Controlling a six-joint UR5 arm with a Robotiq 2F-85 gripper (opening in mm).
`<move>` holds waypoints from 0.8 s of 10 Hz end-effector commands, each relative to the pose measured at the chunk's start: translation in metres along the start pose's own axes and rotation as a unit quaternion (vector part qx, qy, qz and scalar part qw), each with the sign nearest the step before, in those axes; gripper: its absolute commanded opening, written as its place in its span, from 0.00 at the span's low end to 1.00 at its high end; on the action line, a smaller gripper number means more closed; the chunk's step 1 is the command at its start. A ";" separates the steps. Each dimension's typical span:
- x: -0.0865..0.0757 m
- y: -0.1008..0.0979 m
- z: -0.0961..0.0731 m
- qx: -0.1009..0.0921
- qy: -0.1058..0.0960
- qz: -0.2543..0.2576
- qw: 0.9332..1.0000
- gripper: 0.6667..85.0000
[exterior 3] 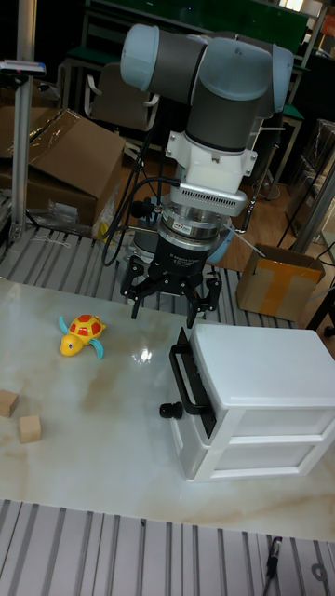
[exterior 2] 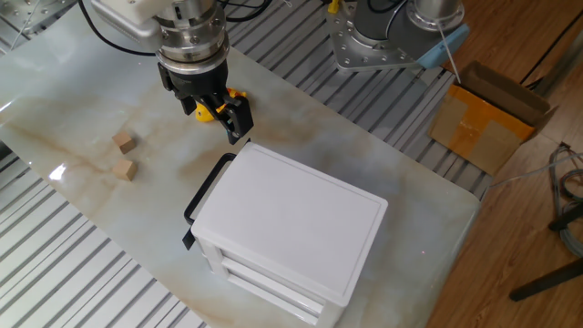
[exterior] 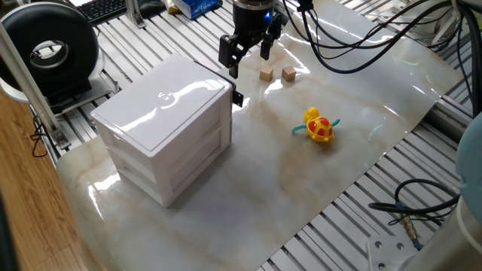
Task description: Take something out of a drawer
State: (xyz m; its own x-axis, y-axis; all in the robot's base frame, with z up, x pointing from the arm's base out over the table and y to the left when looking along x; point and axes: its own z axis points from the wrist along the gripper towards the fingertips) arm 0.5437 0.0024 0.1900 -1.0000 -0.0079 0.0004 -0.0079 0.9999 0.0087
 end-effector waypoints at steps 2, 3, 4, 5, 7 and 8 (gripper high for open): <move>-0.042 -0.001 -0.003 0.006 -0.081 0.015 0.997 0.01; -0.041 -0.001 -0.002 0.007 -0.081 0.015 0.997 0.01; -0.041 -0.001 -0.002 0.006 -0.082 0.015 0.996 0.01; -0.041 -0.001 -0.002 0.006 -0.082 0.015 0.996 0.01; -0.041 -0.001 -0.002 0.006 -0.082 0.015 0.996 0.01; -0.041 -0.001 -0.002 0.006 -0.082 0.014 0.997 0.01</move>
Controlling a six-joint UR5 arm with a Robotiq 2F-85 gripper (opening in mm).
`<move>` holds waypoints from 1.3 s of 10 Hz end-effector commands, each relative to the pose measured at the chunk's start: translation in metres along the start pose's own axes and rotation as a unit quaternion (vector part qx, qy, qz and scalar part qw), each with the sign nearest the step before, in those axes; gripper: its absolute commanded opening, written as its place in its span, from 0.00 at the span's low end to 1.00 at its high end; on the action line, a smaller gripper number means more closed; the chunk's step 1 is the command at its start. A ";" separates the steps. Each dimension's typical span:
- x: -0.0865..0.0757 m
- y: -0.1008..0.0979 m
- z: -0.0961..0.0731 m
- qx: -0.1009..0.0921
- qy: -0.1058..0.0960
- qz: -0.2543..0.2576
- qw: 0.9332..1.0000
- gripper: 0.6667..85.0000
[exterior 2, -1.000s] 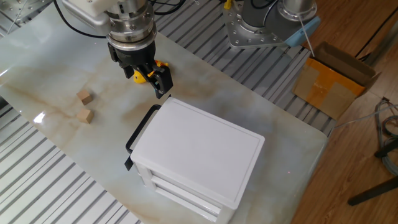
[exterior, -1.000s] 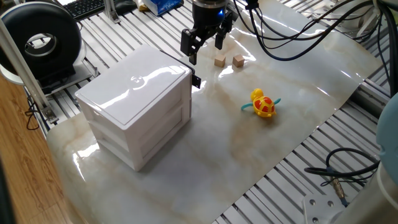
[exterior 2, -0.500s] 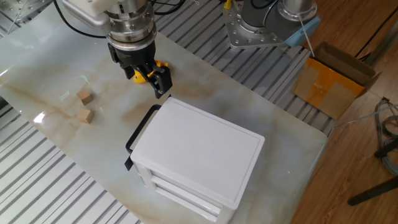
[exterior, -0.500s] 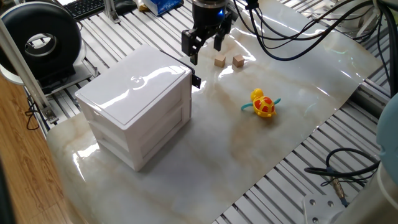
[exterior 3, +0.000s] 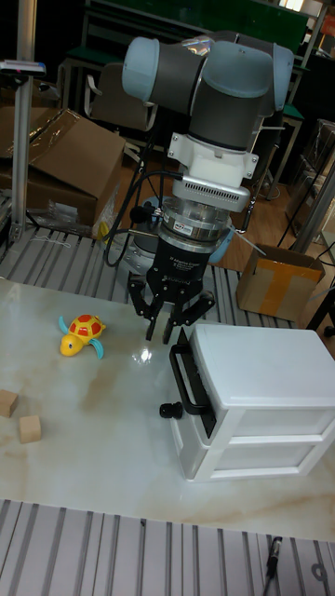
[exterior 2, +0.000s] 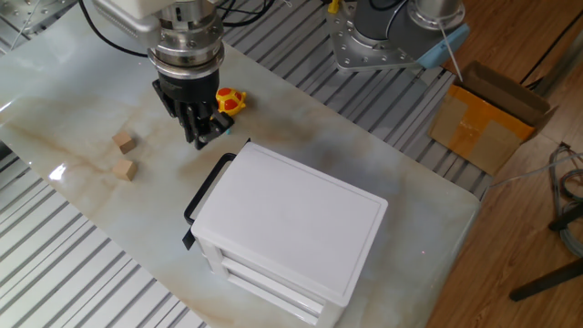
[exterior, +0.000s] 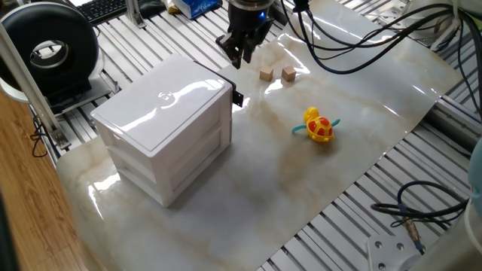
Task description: Take something out of a drawer
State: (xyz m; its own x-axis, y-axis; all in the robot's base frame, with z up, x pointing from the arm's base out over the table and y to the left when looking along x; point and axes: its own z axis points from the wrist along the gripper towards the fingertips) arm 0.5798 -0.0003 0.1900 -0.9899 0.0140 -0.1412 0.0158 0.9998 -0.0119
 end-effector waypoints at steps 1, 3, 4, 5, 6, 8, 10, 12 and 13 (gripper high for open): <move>-0.005 0.001 -0.001 -0.004 -0.011 0.002 1.000 0.01; -0.005 0.001 -0.001 -0.004 -0.011 0.003 1.000 0.01; -0.005 0.001 -0.001 -0.003 -0.011 0.002 1.000 0.01; -0.005 0.001 0.000 -0.003 -0.011 0.002 1.000 0.01; -0.005 0.000 0.000 -0.002 -0.010 0.002 1.000 0.01; -0.004 -0.001 -0.001 -0.002 -0.009 -0.004 1.000 0.01; -0.002 -0.003 -0.005 -0.018 0.010 -0.020 1.000 0.01; -0.002 -0.006 -0.005 -0.019 0.013 -0.027 0.999 0.01; -0.002 -0.006 -0.005 -0.018 0.013 -0.028 0.999 0.01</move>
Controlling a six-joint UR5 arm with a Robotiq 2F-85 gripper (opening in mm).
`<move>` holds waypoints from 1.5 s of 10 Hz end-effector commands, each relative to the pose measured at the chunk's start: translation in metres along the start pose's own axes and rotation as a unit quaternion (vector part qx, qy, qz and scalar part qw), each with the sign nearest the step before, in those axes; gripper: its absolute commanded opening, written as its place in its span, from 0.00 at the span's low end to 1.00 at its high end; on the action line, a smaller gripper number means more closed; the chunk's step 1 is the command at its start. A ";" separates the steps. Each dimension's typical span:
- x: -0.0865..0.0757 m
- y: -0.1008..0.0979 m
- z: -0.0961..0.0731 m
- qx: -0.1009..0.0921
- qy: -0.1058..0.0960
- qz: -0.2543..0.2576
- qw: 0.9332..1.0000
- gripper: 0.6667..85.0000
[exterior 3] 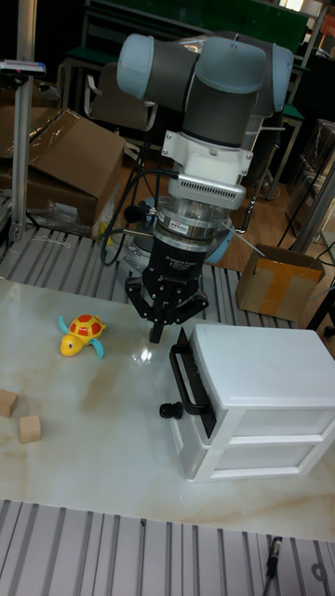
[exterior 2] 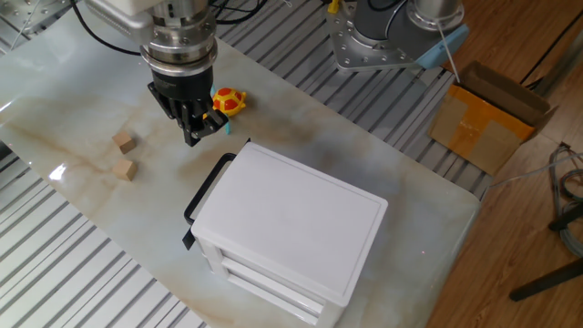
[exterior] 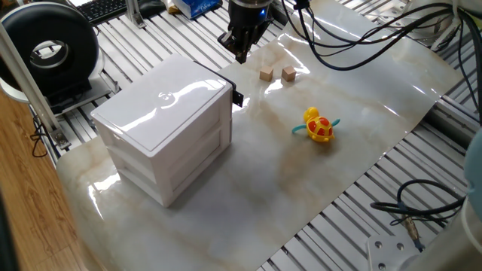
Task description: Take something out of a drawer
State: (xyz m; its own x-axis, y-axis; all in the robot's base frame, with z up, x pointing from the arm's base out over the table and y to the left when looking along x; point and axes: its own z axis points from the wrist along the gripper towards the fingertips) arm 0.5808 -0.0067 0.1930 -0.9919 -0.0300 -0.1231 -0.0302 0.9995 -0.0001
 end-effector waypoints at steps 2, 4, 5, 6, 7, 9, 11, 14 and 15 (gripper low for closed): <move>0.000 0.000 -0.002 -0.008 0.004 -0.007 1.000 0.01; -0.001 -0.001 -0.002 -0.006 0.004 -0.007 1.000 0.01; -0.001 -0.001 -0.002 -0.006 0.004 -0.006 1.000 0.01; -0.001 -0.001 -0.003 -0.003 0.006 -0.007 1.000 0.01; -0.001 -0.003 -0.004 0.002 0.008 -0.009 1.000 0.01; -0.001 -0.003 -0.003 0.001 0.008 -0.009 1.000 0.01; 0.000 -0.003 -0.003 0.001 0.008 -0.009 1.000 0.01; -0.001 -0.004 -0.002 0.000 0.005 -0.009 1.000 0.01; -0.001 -0.003 -0.002 -0.001 0.004 -0.009 1.000 0.01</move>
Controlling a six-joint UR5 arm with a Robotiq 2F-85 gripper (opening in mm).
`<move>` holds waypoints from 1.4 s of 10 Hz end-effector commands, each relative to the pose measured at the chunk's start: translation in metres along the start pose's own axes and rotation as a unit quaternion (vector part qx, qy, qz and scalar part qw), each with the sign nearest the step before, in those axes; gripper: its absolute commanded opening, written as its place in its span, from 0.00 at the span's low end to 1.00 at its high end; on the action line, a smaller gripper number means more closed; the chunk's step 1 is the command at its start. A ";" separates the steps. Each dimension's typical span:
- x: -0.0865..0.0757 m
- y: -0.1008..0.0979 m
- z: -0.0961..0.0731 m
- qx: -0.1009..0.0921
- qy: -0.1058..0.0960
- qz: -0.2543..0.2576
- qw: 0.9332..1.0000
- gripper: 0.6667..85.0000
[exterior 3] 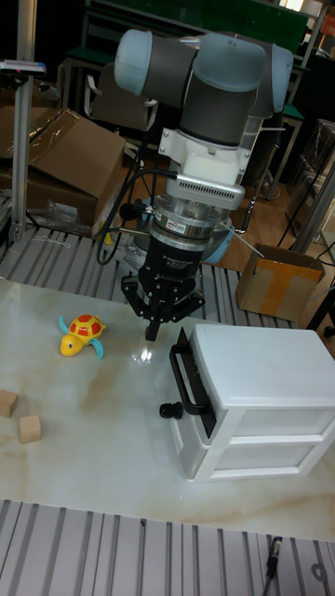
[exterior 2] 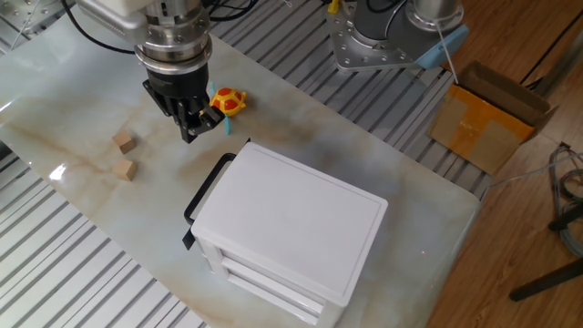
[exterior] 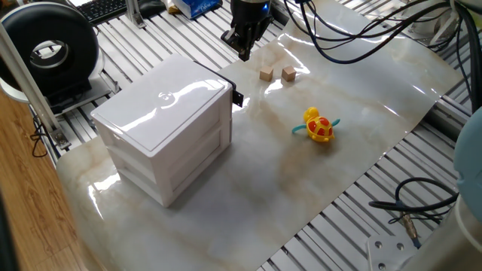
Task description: Take something out of a drawer
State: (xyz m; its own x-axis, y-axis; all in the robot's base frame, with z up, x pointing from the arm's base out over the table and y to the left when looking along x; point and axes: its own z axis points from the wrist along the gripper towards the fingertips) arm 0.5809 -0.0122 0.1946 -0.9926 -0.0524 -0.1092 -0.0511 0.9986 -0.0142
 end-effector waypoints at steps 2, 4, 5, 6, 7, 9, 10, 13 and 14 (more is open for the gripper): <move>-0.001 0.002 0.000 -0.008 -0.006 -0.001 1.000 0.01; -0.001 -0.003 0.001 -0.001 -0.007 -0.008 1.000 0.01; -0.004 -0.007 0.001 0.007 -0.013 -0.010 1.000 0.01; -0.006 -0.009 0.002 0.008 -0.020 -0.011 1.000 0.01; -0.007 -0.009 0.001 0.007 -0.022 -0.011 1.000 0.01; -0.005 -0.007 0.003 0.004 -0.021 -0.017 1.000 0.01; -0.002 -0.008 0.004 0.006 -0.018 -0.020 1.000 0.01; -0.001 -0.010 0.012 0.000 -0.035 -0.028 0.999 0.01; -0.003 -0.010 0.011 -0.002 -0.040 -0.028 0.999 0.01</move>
State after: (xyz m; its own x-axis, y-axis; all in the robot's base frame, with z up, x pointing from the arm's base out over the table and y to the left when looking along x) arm 0.5838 -0.0243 0.1854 -0.9815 -0.1052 -0.1599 -0.1003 0.9942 -0.0385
